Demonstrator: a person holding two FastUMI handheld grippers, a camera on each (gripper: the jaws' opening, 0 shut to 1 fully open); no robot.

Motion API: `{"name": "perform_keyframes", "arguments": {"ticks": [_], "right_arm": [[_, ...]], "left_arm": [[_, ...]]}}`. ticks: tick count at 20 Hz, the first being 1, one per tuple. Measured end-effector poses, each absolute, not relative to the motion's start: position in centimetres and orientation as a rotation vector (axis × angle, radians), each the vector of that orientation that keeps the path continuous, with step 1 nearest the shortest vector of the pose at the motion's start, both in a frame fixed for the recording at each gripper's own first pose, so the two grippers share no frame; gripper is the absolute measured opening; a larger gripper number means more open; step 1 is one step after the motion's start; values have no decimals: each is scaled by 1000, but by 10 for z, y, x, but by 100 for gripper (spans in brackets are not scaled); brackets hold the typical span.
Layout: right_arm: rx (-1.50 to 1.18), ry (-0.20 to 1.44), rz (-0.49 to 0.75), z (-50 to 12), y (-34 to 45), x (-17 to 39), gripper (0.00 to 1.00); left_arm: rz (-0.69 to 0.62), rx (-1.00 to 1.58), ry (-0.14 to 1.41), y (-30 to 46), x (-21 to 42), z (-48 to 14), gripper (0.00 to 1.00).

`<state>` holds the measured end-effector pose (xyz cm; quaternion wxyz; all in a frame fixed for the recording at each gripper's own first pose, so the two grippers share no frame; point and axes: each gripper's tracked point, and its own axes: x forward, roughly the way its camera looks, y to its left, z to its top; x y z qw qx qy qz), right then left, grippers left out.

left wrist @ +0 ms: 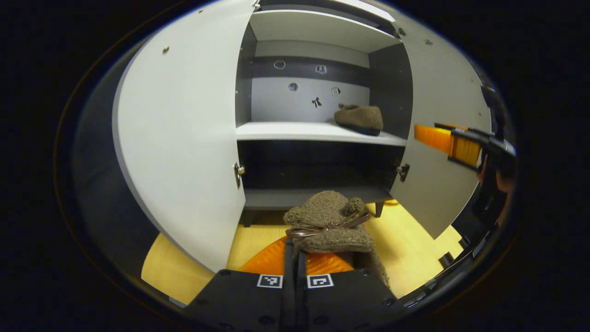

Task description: Grab one shoe with the right hand and put it into the shoe cabinet, grab the other shoe with the left hand and put it into the shoe cabinet; then close the right door with the right hand and the left door with the left hand.

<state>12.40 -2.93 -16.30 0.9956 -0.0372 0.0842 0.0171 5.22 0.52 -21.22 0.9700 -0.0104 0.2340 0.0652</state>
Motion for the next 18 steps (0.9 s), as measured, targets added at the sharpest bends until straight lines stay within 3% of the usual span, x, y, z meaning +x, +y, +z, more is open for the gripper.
{"name": "perform_keyframes", "arguments": {"ticks": [8, 18], "right_arm": [[-53, 168, 152, -151, -14, 139, 98], [-69, 158, 265, -141, -7, 138, 98]], "left_arm": [[191, 28, 286, 25, 134, -77, 5], [136, 79, 235, 44, 304, -33, 5]]}}
